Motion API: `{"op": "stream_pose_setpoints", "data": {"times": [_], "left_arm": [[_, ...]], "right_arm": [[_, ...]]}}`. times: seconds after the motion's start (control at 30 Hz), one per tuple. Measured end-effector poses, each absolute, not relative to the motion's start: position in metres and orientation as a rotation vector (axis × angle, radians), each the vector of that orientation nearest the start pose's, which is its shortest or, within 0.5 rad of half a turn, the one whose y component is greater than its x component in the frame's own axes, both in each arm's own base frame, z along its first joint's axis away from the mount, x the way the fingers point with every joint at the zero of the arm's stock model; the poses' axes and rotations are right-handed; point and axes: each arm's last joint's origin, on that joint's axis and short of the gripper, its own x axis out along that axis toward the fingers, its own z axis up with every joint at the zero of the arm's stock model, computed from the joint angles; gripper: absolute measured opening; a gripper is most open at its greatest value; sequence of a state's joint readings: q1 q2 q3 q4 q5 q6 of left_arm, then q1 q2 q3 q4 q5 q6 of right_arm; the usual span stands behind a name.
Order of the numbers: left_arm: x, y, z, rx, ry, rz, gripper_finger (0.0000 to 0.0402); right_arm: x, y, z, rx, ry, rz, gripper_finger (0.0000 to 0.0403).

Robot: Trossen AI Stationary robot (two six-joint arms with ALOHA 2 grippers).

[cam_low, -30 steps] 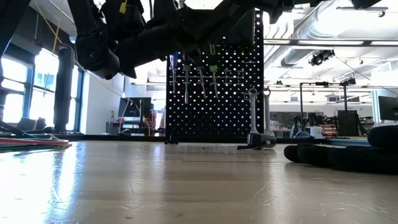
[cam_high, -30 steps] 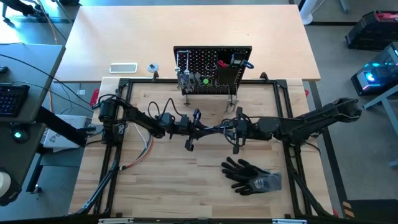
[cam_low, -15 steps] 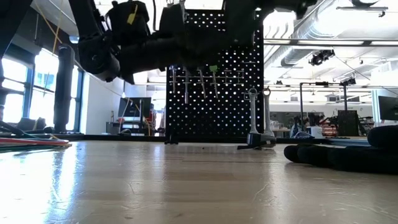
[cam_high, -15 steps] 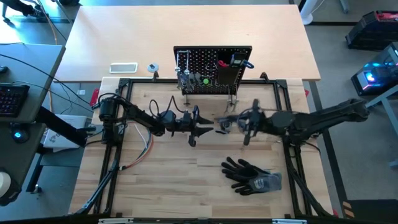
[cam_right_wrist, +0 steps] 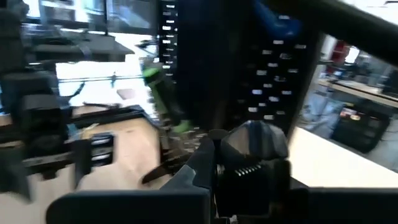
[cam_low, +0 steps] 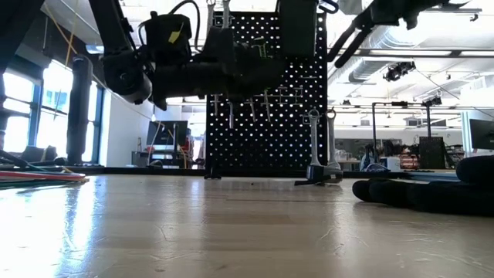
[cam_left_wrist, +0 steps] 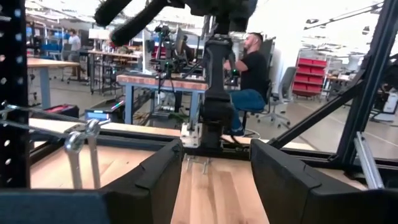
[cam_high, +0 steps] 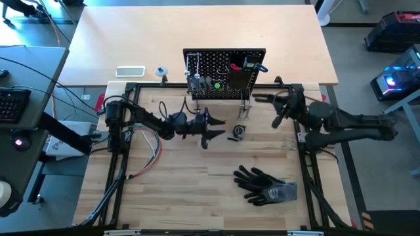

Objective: Hang tools onto peg board
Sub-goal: Hang the black tube cutters on the peg board

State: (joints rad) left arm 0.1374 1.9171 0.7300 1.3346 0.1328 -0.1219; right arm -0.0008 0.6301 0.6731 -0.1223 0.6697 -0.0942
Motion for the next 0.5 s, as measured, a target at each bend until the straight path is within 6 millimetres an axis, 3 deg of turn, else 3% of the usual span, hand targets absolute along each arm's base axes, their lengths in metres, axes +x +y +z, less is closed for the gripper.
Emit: {"op": "stream_pose_setpoints", "data": {"times": [0.23, 0.5], "left_arm": [[0.349, 0.052, 0.161, -0.111, -0.141, 0.016, 0.0182], [0.349, 0.051, 0.159, -0.143, -0.127, 0.000, 0.0182]], "right_arm": [[0.143, -0.050, 0.329, -0.104, 0.159, -0.636, 0.0018], [0.147, -0.080, 0.355, -0.124, 0.223, -0.597, 0.0018]]}}
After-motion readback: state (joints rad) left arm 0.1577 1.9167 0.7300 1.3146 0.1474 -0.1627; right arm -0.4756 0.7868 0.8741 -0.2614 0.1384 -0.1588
